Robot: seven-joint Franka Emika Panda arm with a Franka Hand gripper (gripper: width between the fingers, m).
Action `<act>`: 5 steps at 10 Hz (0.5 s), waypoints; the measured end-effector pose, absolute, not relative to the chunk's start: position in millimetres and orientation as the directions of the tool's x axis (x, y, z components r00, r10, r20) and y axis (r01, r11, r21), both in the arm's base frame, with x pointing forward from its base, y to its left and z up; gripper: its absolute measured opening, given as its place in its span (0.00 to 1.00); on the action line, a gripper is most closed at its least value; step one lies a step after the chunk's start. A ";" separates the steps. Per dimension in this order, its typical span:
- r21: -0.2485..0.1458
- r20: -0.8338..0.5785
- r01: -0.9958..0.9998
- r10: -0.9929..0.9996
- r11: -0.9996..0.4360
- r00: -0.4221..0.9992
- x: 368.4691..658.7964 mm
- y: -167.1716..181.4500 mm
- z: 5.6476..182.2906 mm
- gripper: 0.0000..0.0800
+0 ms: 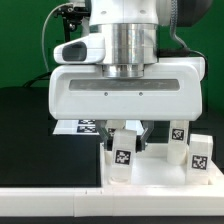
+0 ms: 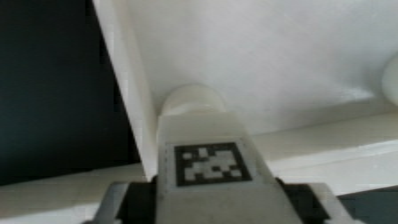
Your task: Assemble square table
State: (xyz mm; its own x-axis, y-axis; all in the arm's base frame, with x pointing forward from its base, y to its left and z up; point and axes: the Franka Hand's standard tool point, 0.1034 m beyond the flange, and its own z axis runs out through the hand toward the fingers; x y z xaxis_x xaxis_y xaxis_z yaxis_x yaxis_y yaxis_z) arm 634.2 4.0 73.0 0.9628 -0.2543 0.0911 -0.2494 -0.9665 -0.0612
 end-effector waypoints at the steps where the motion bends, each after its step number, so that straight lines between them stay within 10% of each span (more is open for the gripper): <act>1: -0.070 0.086 -0.340 -0.346 -0.938 0.934 634.5 3.7 73.2 0.36; 5: -0.115 -0.045 -0.864 -0.866 -0.490 0.497 629.9 8.4 70.8 0.36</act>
Offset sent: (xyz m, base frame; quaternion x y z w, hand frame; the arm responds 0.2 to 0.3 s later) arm -0.0029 -0.0093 -0.0054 0.0064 -0.0426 0.4036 0.9139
